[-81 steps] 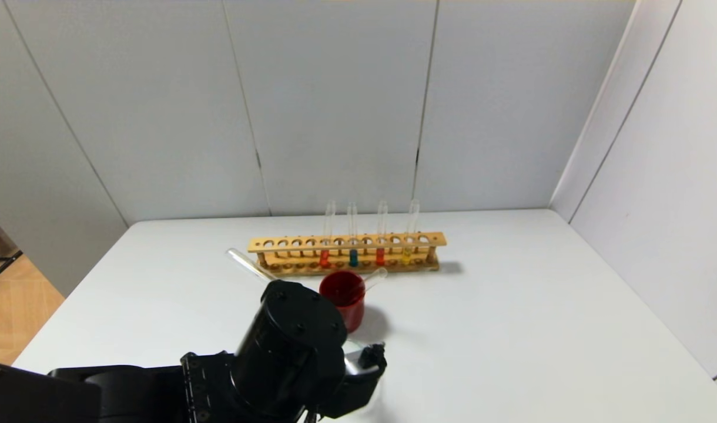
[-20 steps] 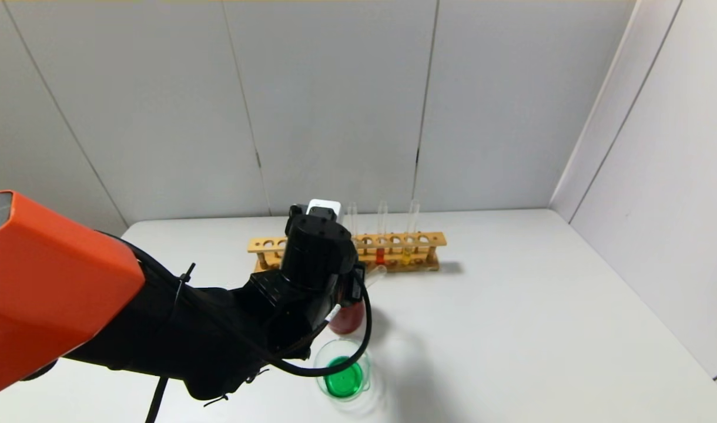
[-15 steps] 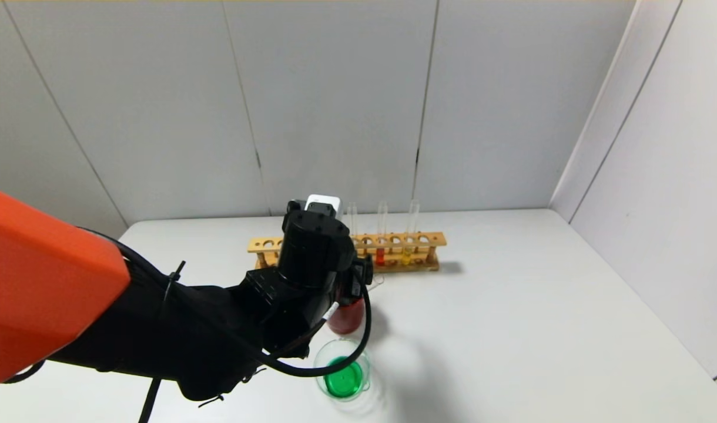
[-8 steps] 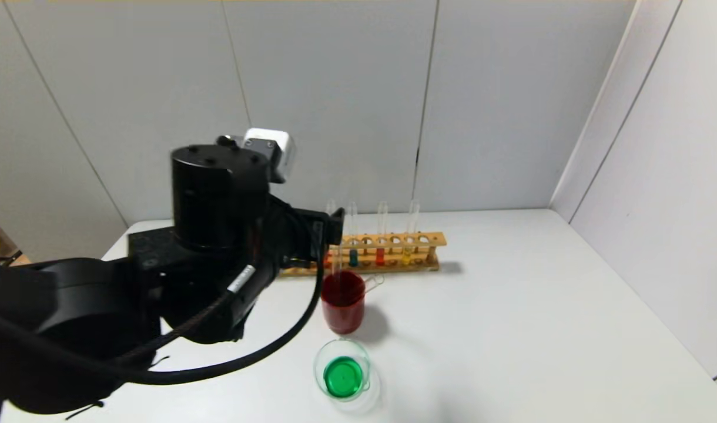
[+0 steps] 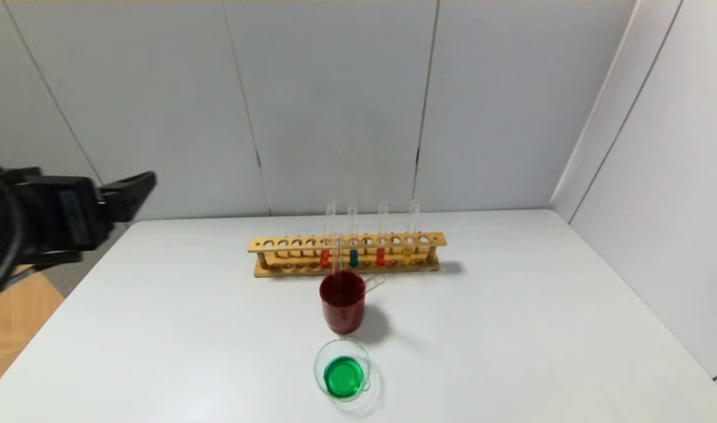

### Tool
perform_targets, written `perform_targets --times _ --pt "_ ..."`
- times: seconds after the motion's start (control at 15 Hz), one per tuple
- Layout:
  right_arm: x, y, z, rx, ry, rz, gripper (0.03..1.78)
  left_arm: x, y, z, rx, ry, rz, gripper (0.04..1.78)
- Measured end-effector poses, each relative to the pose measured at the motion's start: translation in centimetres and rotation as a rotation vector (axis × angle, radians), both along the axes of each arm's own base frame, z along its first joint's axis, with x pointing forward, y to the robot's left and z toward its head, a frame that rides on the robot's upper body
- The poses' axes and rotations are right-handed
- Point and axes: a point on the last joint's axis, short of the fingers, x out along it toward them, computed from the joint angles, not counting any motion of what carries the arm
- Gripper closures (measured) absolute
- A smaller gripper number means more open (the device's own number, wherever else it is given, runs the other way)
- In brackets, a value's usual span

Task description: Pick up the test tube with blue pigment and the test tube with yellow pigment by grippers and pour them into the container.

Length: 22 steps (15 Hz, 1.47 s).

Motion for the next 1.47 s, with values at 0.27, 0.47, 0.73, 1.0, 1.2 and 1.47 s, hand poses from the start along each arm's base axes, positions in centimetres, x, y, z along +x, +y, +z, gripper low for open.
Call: perform_targets --times 0.27,0.47,0.73,1.0,1.2,1.47 --pt "0.0 0.0 0.0 0.000 0.000 0.000 0.07 -6.5 6.7 0.1 -0.011 -0.053 0.247 0.08" --pt "0.0 0.0 0.0 0.000 0.000 0.000 0.07 -12.1 8.9 -0.5 -0.017 -0.091 0.424 0.08" --pt "0.0 0.0 0.0 0.001 0.000 0.000 0.07 -18.8 8.2 -3.4 -0.083 -0.145 0.252 0.08" --pt "0.0 0.0 0.0 0.002 0.000 0.000 0.07 -20.9 7.6 -7.5 -0.147 -0.198 -0.100 0.08" --pt "0.0 0.0 0.0 0.002 0.000 0.000 0.07 -20.1 7.4 -11.1 -0.144 -0.226 -0.207 0.08" --pt "0.0 0.0 0.0 0.002 0.000 0.000 0.07 -16.6 7.4 -16.7 -0.080 -0.236 -0.223 0.08"
